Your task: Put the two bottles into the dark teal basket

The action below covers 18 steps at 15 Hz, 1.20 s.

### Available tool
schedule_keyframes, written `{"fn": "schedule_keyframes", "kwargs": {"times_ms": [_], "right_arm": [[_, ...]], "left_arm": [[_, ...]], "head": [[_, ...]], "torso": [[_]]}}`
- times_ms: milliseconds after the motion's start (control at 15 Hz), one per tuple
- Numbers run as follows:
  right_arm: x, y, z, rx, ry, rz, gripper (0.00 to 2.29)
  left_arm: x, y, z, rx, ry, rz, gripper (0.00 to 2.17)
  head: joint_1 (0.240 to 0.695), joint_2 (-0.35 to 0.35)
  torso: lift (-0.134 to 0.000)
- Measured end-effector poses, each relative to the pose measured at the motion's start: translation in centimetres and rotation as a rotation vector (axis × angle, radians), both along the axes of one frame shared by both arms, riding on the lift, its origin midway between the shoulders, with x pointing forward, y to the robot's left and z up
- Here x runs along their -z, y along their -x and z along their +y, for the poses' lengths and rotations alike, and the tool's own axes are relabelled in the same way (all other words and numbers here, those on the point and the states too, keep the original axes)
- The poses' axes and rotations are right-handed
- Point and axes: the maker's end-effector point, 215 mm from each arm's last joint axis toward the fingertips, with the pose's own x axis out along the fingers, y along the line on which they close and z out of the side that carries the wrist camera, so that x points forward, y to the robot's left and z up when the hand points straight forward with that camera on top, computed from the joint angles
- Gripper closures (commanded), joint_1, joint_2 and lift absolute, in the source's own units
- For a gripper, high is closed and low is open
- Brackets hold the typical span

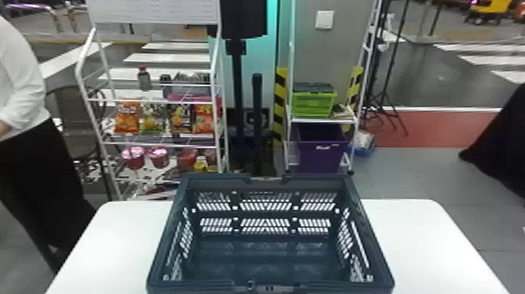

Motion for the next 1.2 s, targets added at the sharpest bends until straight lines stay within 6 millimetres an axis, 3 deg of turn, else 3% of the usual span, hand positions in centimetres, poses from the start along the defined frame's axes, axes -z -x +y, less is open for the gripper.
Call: {"fn": "schedule_keyframes", "kwargs": {"times_ms": [733, 933, 1200], "right_arm": [[-1.3, -0.5, 0.0, -0.001, 0.001, -0.027, 1.66], [-5.1, -2.1, 0.0, -0.004, 0.006, -0.088, 1.66], [-10.0, -5.9, 0.6, -0.02, 0.004, -0.142, 1.66]], "left_arm": [[-0.3, 0.0, 0.4, -0.004, 0.006, -0.009, 2.15], [-0.3, 0.1, 0.4, 0.0, 0.005, -0.008, 2.14], [-0.2, 0.5, 0.4, 0.005, 0.004, -0.008, 2.14]], "head": [[0.499, 0.0], [0.499, 0.0], [0.499, 0.0]], "torso": [[0.0], [0.0], [0.0]]}}
